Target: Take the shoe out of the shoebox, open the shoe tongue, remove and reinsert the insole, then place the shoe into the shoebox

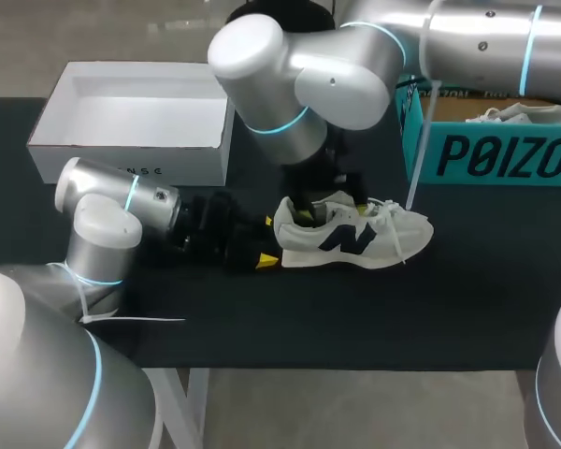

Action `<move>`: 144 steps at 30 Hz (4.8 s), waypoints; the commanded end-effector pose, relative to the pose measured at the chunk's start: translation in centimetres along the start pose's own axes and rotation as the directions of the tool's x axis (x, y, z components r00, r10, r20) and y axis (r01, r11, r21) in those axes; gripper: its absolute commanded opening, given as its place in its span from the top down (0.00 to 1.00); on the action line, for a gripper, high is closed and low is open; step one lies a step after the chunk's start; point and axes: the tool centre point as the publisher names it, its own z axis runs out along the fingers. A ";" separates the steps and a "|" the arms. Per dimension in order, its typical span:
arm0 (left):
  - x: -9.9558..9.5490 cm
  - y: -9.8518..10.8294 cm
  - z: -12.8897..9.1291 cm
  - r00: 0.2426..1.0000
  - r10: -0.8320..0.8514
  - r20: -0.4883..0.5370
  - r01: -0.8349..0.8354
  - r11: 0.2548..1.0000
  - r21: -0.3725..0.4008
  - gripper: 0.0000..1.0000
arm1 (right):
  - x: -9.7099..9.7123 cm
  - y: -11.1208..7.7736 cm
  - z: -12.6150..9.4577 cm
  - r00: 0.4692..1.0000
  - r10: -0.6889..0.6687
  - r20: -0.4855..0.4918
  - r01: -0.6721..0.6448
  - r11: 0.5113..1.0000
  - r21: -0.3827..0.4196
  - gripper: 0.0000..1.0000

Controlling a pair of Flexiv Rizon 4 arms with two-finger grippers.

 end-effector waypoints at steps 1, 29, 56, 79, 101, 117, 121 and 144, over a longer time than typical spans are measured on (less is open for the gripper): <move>-0.1 0.2 0.1 1.000 -0.001 -0.001 0.001 1.000 -0.002 1.00 | 0.5 0.4 -0.7 1.000 -0.022 0.021 0.023 1.000 -0.015 0.00; -0.1 0.2 0.1 1.000 -0.001 -0.001 0.001 1.000 -0.002 1.00 | 0.8 0.5 1.8 0.995 -0.096 0.030 0.096 0.995 -0.002 1.00; -0.1 0.2 0.1 1.000 -0.001 -0.001 0.001 1.000 -0.002 1.00 | 0.1 0.9 1.4 0.997 -0.080 0.022 0.080 0.997 -0.018 0.95; -0.1 0.2 0.1 1.000 -0.001 -0.001 0.001 1.000 -0.002 1.00 | 0.6 1.1 1.3 0.995 -0.099 0.021 0.100 0.995 -0.020 0.42; -0.1 0.2 0.1 1.000 -0.001 -0.001 0.001 1.000 -0.002 1.00 | 0.8 2.4 2.1 0.988 -0.148 0.037 0.149 0.989 -0.015 0.79; -0.1 0.2 0.1 1.000 -0.001 -0.001 0.001 1.000 -0.002 1.00 | -0.9 2.8 1.5 0.993 -0.113 0.038 0.114 0.993 -0.027 0.80; -0.1 0.2 0.1 1.000 -0.001 -0.001 0.001 1.000 -0.002 1.00 | -1.4 3.0 1.2 0.994 -0.102 0.035 0.104 0.994 -0.034 0.95; -0.1 0.2 0.1 1.000 -0.001 -0.001 0.001 1.000 -0.002 1.00 | -4.6 4.0 0.5 0.999 -0.040 0.017 0.041 0.998 -0.044 1.00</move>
